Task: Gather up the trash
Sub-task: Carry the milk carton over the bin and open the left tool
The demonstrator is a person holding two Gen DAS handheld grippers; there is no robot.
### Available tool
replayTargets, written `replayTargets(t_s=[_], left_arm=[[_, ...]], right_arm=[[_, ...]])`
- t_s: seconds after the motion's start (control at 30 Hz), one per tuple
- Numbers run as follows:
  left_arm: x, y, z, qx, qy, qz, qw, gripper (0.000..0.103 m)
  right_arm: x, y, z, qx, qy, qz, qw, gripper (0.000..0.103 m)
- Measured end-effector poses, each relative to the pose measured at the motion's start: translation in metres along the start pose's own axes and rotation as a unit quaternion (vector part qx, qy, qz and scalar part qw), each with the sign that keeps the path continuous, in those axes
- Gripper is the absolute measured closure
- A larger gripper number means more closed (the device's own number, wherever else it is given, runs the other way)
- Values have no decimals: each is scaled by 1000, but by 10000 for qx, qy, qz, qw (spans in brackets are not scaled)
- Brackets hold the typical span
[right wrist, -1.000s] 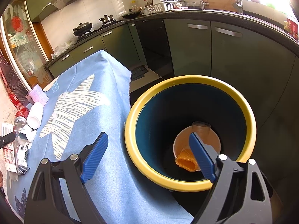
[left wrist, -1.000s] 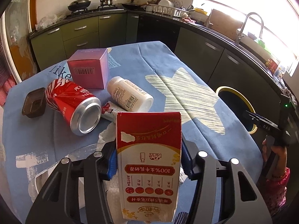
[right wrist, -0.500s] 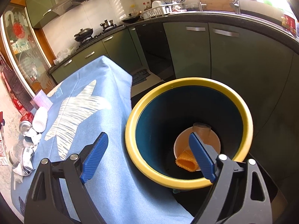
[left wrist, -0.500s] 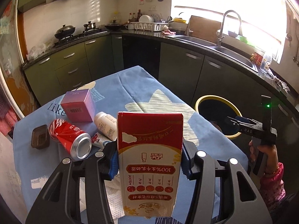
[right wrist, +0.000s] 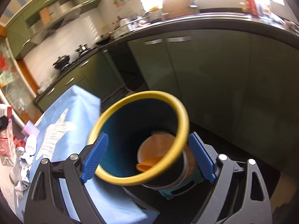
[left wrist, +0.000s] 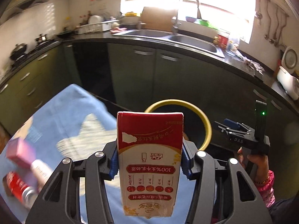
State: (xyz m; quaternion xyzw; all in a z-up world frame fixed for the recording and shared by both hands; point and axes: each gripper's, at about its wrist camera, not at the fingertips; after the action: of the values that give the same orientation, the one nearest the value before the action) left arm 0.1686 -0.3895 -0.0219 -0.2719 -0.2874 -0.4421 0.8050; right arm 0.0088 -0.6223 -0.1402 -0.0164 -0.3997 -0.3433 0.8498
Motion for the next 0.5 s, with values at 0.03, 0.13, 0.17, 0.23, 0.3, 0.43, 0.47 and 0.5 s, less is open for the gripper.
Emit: replayTargets(t_s=[0.03,0.13,0.17,0.23,0.3,0.43,0.47,0.5], left_arm=[[10,-6,-17,-102,81,-37,9999,51],[29,-20,-60,-299,298,-180,9989,51],[32,-23,-71,-317,354,-217,9986,51],[42,-32,-98,-389,461,-324,9977,51],[49,-35,-121,-445,550,-310,9970,51],[59,-33,-155,-374,643,-189,9970,41],[60,-33,-158,-332,633,-190,9973,33],[62,-33,-158,-301,573,-177,9977,31]], right_arm=[[0,-7,0,-44,4,-55,10000,20],[-1,-22,-1,-146,19,-164,9998,20],[-1,-26,-1,-168,23,-195,9997,19],[-1,-31,-3,-204,40,-252,9995,19],[-1,-37,-3,-231,49,-282,9993,19],[0,-41,-3,-267,54,-317,9991,19],[0,-42,-3,-266,52,-320,9991,19],[0,-43,-3,-263,53,-320,9991,19]])
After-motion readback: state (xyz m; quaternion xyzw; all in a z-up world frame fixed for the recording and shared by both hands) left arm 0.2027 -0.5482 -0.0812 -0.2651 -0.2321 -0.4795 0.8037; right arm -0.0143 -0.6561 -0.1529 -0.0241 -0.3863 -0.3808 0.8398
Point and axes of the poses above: each gripper's, at about its wrist camera, not at the fingertips, and z roughly against the way its jaws point, y to its left, x to its top, and after that the axes turned 11 degrees about -x, right-handed
